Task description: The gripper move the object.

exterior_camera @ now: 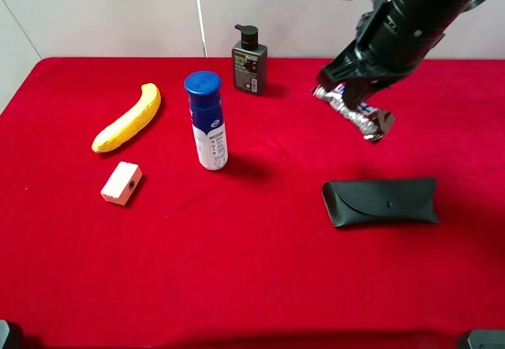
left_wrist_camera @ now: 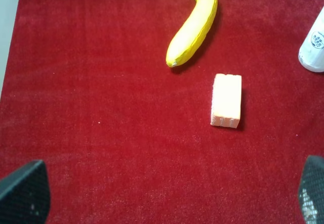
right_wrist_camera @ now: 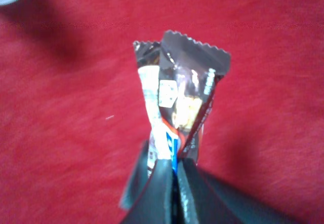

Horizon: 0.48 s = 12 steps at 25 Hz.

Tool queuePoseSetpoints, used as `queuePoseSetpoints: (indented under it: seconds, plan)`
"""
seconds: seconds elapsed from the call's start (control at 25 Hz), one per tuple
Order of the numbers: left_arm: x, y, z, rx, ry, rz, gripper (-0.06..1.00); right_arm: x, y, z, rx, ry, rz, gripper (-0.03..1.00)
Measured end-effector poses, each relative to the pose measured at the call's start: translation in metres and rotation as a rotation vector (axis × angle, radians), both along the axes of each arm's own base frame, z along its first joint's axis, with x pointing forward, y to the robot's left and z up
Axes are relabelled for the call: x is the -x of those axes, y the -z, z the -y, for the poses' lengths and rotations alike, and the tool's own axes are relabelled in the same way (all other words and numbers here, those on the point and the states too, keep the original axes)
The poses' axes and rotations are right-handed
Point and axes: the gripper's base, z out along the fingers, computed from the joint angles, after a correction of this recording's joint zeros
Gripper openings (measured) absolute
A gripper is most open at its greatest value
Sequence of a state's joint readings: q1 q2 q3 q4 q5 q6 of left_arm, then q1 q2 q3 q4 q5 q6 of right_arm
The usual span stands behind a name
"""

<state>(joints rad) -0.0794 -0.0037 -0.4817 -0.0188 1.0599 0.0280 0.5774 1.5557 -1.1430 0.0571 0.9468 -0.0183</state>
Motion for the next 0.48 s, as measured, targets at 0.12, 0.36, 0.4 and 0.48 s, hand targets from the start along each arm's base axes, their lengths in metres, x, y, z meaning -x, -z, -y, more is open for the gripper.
queuePoseSetpoints:
  seconds: [0.12,0.36,0.4,0.48]
  plan:
    - [0.0,0.0,0.0,0.0,0.0,0.0,0.97,0.017,-0.004,-0.017,-0.009,-0.055,-0.015,-0.03]
    - [0.0,0.0,0.0,0.0,0.0,0.0,0.97,0.049,-0.005,-0.053,-0.032,-0.204,-0.014,-0.03]
    - [0.0,0.0,0.0,0.0,0.0,0.0,0.97,0.054,-0.005,-0.058,-0.036,-0.226,-0.01,-0.03]
    - [0.0,0.0,0.0,0.0,0.0,0.0,0.97,0.065,-0.006,-0.069,-0.047,-0.278,0.002,-0.03]
